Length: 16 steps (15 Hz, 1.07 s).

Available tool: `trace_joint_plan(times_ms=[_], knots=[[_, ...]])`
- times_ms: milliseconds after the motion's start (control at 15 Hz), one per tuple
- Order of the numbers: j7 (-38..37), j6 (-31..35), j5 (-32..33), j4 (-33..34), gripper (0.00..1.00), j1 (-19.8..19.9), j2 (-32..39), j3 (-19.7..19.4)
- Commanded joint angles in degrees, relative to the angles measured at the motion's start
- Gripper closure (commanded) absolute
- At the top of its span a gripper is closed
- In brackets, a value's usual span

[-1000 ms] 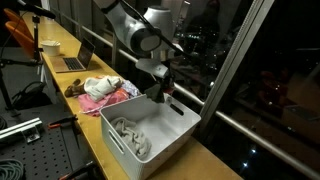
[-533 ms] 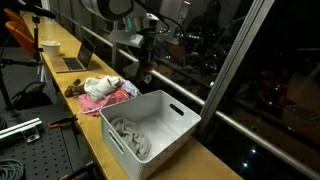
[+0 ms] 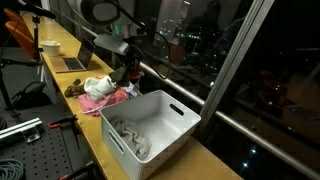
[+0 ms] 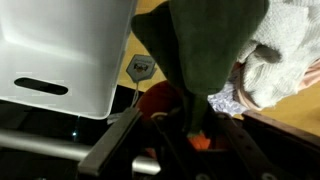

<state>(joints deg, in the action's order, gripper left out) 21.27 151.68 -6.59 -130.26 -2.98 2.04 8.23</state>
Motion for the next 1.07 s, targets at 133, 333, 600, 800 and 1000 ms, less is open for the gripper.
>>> trace_joint_plan(times_ms=[133, 333, 600, 800, 1000], knots=[[2.0, 0.3, -3.6, -0.6, 0.36, -0.6, 0.1, -0.7], [2.2, 0.7, -1.5, -1.3, 0.15, 0.6, 0.1, -2.4], [2.7, 1.1, 4.4, -3.1, 0.0, 4.0, 1.3, -7.1], [3.1, 2.7, 7.4, -4.5, 0.0, 7.0, 4.5, -10.3], [3.2, 5.6, 7.6, -4.0, 0.0, 9.4, 10.6, -11.7]])
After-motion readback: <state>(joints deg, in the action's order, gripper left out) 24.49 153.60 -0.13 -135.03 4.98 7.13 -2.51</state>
